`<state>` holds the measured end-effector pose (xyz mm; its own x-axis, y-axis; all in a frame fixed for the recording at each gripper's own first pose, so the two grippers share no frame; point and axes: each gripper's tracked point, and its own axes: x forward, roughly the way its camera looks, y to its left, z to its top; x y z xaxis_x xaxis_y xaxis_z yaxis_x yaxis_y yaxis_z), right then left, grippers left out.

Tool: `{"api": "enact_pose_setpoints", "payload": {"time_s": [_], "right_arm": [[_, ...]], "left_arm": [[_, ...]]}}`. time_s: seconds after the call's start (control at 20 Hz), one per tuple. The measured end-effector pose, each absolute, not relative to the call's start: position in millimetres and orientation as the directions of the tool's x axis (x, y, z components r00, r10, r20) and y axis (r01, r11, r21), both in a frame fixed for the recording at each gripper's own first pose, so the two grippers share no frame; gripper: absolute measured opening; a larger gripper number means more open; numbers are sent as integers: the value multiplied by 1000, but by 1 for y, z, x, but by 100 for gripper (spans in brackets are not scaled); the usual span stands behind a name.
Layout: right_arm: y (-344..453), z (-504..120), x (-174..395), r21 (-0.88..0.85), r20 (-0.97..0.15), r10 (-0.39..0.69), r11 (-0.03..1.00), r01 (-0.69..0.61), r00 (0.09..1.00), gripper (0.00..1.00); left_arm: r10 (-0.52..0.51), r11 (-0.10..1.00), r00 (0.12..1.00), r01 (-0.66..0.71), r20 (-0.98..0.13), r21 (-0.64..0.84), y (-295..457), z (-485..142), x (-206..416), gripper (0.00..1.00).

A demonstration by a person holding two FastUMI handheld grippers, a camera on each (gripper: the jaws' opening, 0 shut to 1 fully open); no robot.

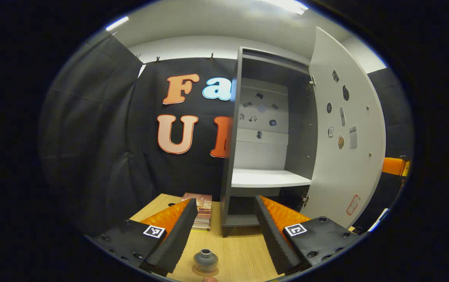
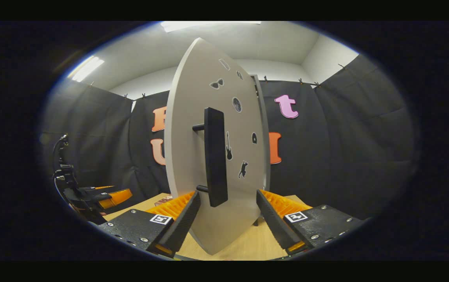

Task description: Open the cabinet door with the right hand, grasp the bottle in the cabinet with the left hand and place it on the coaster, then close the cabinet door with the right hand.

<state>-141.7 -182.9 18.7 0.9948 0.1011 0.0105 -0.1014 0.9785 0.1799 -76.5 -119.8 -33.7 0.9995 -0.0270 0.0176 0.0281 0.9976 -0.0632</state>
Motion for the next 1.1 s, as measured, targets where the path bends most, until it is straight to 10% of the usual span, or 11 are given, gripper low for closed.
{"api": "enact_pose_setpoints", "payload": {"time_s": [1.1], "right_arm": [[-42, 19, 46, 248, 12, 109, 963, -109, 994, 91]], "left_arm": [[-105, 994, 994, 106, 35, -26, -1, -38, 44, 95]]}}
